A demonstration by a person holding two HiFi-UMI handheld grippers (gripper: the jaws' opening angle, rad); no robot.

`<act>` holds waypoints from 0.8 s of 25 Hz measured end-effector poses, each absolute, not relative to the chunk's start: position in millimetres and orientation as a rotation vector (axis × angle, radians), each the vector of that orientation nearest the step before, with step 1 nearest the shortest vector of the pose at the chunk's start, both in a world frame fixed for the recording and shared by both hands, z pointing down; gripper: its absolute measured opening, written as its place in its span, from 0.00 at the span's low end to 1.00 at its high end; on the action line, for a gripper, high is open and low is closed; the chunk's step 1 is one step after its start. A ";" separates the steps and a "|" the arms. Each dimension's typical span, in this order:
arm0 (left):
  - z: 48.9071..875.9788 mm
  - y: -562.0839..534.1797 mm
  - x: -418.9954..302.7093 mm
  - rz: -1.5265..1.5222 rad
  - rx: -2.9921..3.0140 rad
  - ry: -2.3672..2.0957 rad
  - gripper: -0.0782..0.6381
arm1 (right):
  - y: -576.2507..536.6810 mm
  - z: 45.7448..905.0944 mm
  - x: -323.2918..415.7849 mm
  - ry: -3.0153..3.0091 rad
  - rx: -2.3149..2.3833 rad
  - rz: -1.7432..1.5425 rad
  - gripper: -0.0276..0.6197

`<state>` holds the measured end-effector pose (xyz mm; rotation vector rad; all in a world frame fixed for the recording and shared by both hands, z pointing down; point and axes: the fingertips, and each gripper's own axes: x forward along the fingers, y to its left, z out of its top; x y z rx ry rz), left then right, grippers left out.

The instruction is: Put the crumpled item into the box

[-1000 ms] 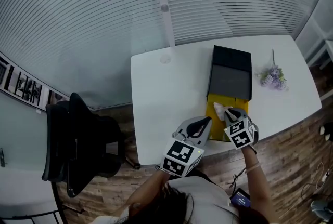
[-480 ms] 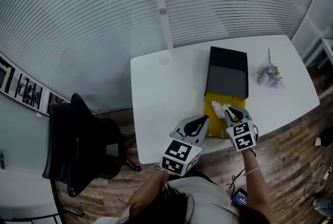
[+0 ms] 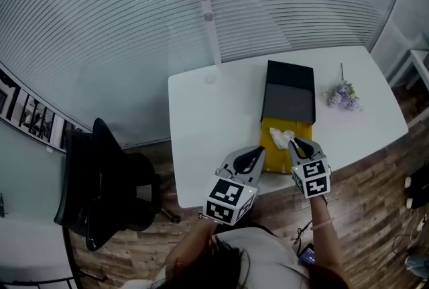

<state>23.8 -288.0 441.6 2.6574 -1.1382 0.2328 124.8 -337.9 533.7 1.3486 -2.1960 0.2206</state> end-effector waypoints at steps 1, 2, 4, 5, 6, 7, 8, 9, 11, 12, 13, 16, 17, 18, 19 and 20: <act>441.0 -286.2 23.5 0.232 2.658 -1.139 0.13 | -335.3 530.8 124.4 -2.203 1.358 0.222 0.16; 440.4 -284.5 23.2 0.230 2.659 -1.140 0.13 | -332.6 528.0 123.8 -2.210 1.367 0.224 0.16; 439.3 -281.2 22.7 0.226 2.660 -1.143 0.13 | -327.1 522.7 123.3 -2.227 1.386 0.230 0.15; 438.4 -279.7 22.6 0.224 2.661 -1.144 0.13 | -324.5 520.5 124.1 -2.234 1.396 0.229 0.15; 437.2 -278.2 22.6 0.222 2.663 -1.146 0.13 | -321.9 518.6 125.5 -2.238 1.403 0.226 0.14; 436.0 -276.8 22.6 0.221 2.665 -1.149 0.13 | -319.4 516.4 126.6 -2.242 1.409 0.223 0.14; 434.7 -275.6 22.5 0.219 2.666 -1.151 0.13 | -317.0 513.7 127.1 -2.247 1.413 0.220 0.13; 433.6 -274.4 22.3 0.216 2.667 -1.154 0.13 | -314.7 510.8 127.1 -2.253 1.417 0.218 0.12; 431.4 -271.6 22.1 0.212 2.668 -1.160 0.13 | -309.4 504.2 126.6 -2.266 1.423 0.213 0.12; 430.2 -269.7 22.1 0.209 2.669 -1.162 0.13 | -306.3 500.3 126.4 -2.273 1.427 0.211 0.11; 428.9 -267.6 22.4 0.206 2.670 -1.163 0.13 | -303.1 496.0 126.3 -2.281 1.432 0.208 0.11; 425.0 -261.1 23.4 0.199 2.674 -1.169 0.13 | -293.3 483.7 125.8 -2.300 1.450 0.204 0.10; 424.3 -259.3 23.6 0.197 2.675 -1.172 0.13 | -290.4 481.2 126.4 -2.304 1.455 0.202 0.10; 423.8 -257.4 23.6 0.195 2.675 -1.175 0.13 | -287.6 479.6 127.2 -2.308 1.459 0.200 0.10; 423.2 -255.6 23.4 0.193 2.676 -1.178 0.13 | -284.5 478.1 128.0 -2.311 1.463 0.199 0.10; 422.4 -253.5 23.2 0.191 2.676 -1.181 0.13 | -281.3 476.1 128.4 -2.316 1.467 0.201 0.10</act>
